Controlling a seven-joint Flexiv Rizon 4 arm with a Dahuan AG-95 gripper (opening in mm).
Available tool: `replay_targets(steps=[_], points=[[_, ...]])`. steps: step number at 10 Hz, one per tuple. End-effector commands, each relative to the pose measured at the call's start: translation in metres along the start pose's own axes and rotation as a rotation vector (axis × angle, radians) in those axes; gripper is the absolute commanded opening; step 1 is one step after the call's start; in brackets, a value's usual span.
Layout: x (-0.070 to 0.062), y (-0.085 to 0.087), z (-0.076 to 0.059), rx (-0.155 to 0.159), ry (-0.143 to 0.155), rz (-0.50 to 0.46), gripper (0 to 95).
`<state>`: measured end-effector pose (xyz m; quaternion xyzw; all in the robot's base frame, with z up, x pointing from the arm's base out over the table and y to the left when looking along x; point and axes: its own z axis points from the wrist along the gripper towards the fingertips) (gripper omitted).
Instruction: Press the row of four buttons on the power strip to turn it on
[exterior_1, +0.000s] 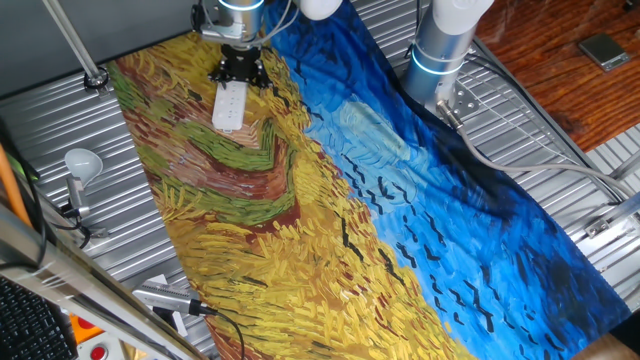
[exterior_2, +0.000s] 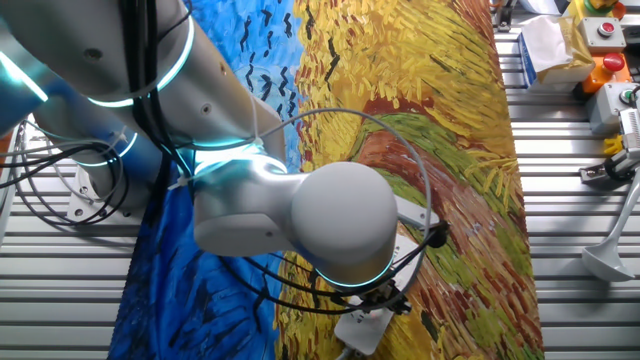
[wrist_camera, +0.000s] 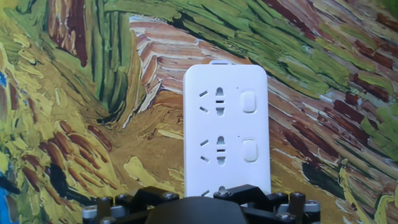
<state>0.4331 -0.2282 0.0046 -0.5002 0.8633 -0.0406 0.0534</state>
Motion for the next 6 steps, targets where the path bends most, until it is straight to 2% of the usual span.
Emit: replay_targets(steps=[1,4,6], points=[[0.001,0.001,0.006,0.001,0.01,0.0,95.0],[0.001,0.001,-0.003,-0.009,0.026,-0.006,95.0],[0.0,0.002,-0.018,-0.02,0.042,-0.013,95.0]])
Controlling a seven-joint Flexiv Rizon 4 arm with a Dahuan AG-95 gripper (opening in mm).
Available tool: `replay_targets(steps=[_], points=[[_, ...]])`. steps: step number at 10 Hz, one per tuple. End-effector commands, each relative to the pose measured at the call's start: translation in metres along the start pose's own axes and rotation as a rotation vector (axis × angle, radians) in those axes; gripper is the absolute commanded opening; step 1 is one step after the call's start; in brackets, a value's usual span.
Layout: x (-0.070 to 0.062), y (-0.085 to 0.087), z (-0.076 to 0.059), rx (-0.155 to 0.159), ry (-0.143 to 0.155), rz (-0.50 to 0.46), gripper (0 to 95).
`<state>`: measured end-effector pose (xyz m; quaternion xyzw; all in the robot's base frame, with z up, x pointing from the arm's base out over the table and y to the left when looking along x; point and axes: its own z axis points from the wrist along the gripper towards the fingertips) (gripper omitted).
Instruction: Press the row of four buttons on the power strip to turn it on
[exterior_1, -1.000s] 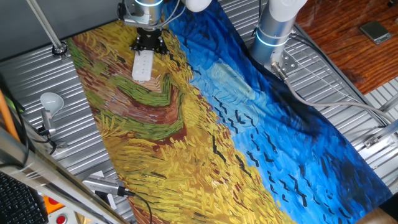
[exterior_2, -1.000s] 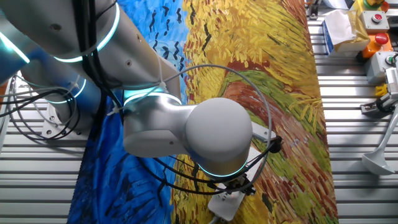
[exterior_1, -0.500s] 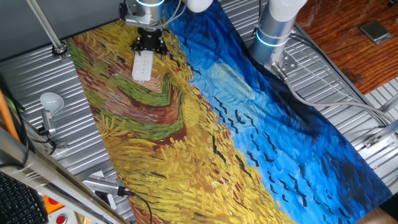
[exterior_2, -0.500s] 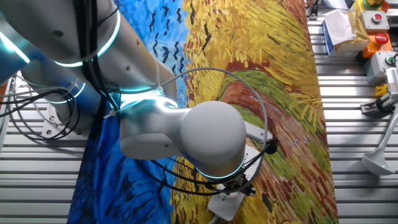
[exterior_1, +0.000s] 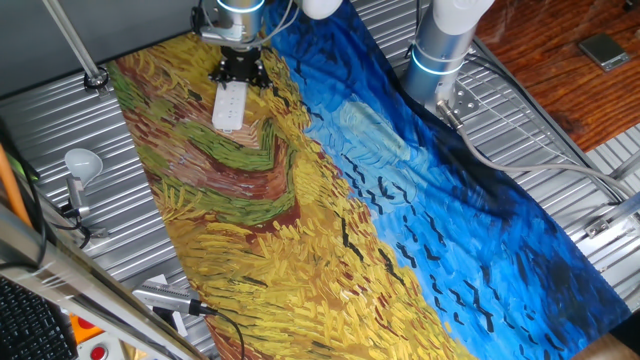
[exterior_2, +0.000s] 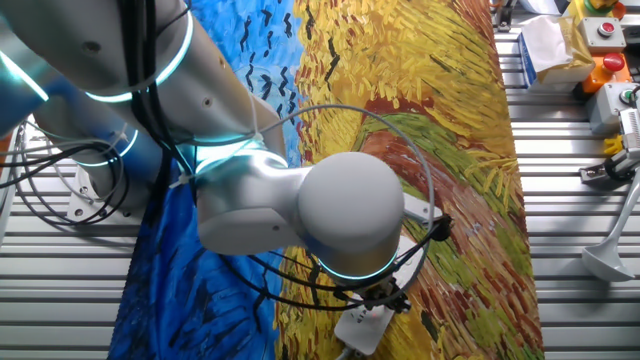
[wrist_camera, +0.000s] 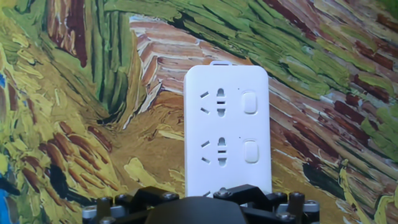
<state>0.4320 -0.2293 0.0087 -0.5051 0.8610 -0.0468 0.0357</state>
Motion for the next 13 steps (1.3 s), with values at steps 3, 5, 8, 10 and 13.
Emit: replay_targets(steps=[3,5,8,10,13], points=[[-0.002,0.007,-0.047,-0.011,0.049,-0.017,95.0],[-0.001,0.01,-0.056,-0.019,0.055,-0.011,95.0],[0.009,0.01,-0.065,-0.023,0.057,-0.013,95.0],[0.009,0.01,-0.065,-0.029,0.076,-0.009,95.0],[0.009,0.01,-0.065,-0.033,0.085,-0.004,95.0]])
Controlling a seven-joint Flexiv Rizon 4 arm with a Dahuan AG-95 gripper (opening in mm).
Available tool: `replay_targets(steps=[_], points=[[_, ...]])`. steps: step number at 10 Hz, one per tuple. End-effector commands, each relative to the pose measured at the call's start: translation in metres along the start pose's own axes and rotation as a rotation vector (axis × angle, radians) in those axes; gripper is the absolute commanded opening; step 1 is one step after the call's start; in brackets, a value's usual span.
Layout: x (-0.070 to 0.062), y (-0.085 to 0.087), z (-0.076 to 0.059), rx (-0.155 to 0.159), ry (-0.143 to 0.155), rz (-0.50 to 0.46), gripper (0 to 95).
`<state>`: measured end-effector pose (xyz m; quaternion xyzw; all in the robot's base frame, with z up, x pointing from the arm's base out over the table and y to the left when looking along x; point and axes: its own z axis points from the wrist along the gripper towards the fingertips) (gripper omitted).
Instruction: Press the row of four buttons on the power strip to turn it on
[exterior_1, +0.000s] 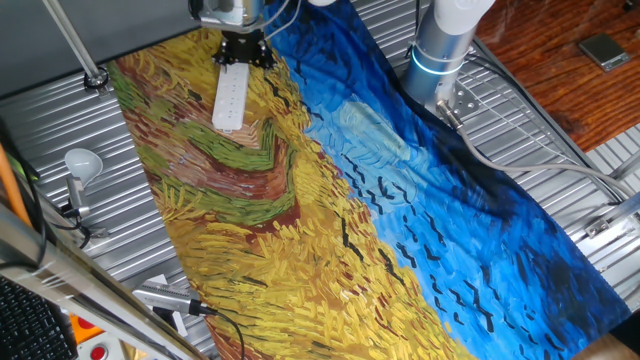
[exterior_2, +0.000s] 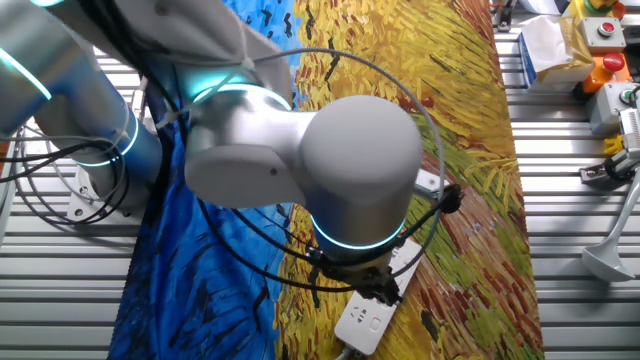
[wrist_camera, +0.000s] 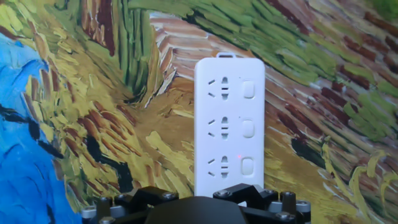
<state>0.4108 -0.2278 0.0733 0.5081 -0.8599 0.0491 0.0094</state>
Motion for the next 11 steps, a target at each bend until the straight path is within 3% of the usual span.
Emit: replay_targets(steps=[1,2,4,5,8,11], points=[[0.001,-0.002,0.001,0.007,0.005,0.008,95.0],[0.001,-0.002,0.001,0.008,0.003,0.01,95.0],[-0.017,-0.002,0.008,0.008,-0.004,0.028,95.0],[-0.028,-0.004,0.01,0.008,-0.002,0.036,76.0],[-0.041,-0.018,0.015,0.003,-0.01,0.026,76.0],[-0.049,-0.023,0.031,0.0,-0.026,0.033,76.0]])
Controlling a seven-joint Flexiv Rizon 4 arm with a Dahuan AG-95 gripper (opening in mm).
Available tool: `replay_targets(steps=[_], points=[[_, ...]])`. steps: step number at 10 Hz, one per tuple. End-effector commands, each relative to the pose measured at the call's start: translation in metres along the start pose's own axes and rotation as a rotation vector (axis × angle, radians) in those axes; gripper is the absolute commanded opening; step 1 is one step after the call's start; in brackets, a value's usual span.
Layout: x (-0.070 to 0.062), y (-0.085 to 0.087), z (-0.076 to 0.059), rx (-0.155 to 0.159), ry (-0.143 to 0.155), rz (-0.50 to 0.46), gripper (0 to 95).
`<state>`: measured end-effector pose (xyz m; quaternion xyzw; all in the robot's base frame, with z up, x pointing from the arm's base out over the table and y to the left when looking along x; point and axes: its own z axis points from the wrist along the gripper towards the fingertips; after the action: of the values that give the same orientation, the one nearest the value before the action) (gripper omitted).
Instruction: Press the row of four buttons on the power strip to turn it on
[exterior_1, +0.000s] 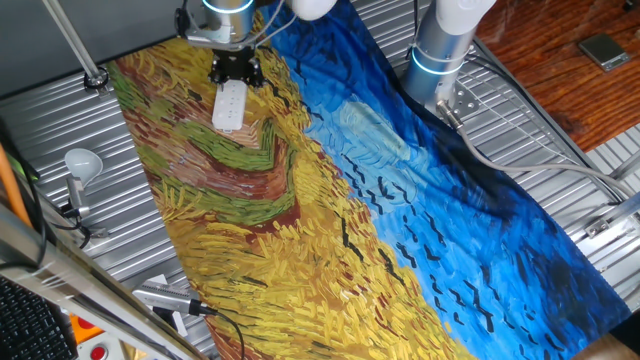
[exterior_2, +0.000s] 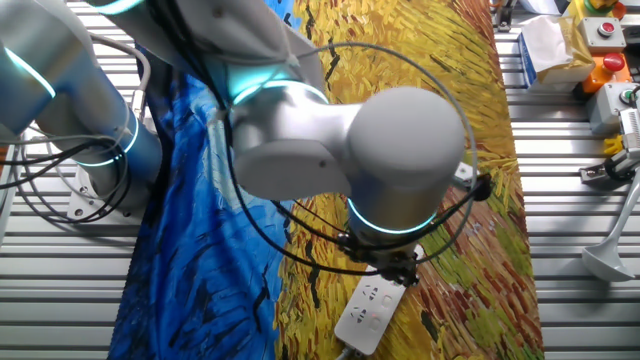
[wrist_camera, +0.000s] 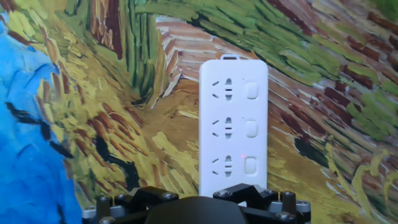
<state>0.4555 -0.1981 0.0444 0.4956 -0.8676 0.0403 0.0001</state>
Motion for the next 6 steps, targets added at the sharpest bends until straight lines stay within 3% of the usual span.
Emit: replay_targets(steps=[1,2,3,6], points=[[-0.0002,-0.0012,0.0063,0.005,-0.008,0.002,76.0],[-0.0004,-0.0014,0.0081,0.004,-0.011,0.002,76.0],[-0.001,-0.0014,0.0101,0.003,-0.011,-0.007,95.0],[-0.0003,0.0011,0.015,-0.001,-0.019,-0.01,95.0]])
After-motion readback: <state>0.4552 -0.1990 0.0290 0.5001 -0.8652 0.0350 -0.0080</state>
